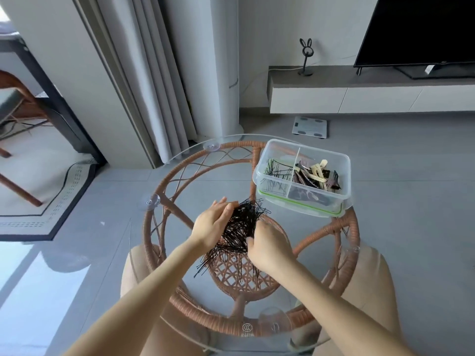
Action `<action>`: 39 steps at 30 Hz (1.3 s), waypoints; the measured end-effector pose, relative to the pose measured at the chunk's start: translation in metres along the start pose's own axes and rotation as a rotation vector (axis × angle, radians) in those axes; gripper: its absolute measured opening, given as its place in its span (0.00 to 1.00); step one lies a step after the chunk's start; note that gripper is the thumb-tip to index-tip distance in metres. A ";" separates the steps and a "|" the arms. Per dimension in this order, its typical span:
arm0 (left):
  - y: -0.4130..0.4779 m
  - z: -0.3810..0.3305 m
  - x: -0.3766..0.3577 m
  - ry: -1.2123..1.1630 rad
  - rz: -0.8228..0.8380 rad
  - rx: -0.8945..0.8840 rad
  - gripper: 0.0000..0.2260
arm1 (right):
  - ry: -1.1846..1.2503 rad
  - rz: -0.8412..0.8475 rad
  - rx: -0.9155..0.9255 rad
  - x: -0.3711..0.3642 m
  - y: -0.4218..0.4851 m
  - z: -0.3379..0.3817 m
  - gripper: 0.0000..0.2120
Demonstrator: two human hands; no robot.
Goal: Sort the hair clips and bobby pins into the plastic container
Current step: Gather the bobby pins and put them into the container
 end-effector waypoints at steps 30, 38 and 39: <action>-0.052 0.033 0.051 0.453 -0.070 0.317 0.26 | -0.186 0.143 0.025 0.010 -0.054 -0.039 0.42; -0.060 -0.008 0.024 0.402 -0.088 0.312 0.31 | -0.250 -0.052 0.042 -0.006 -0.032 0.016 0.36; -0.057 -0.009 0.024 0.393 -0.112 0.327 0.29 | -0.217 -0.063 0.050 -0.006 -0.030 0.019 0.30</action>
Point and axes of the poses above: each hand's wrist, its own y-axis towards the middle knuckle, its own x-axis out of the back of the hand, z = x × y, the point moved 10 cm from there along y, towards the middle knuckle, and after that the axes turned 9 degrees about -z, right-handed, at the moved point
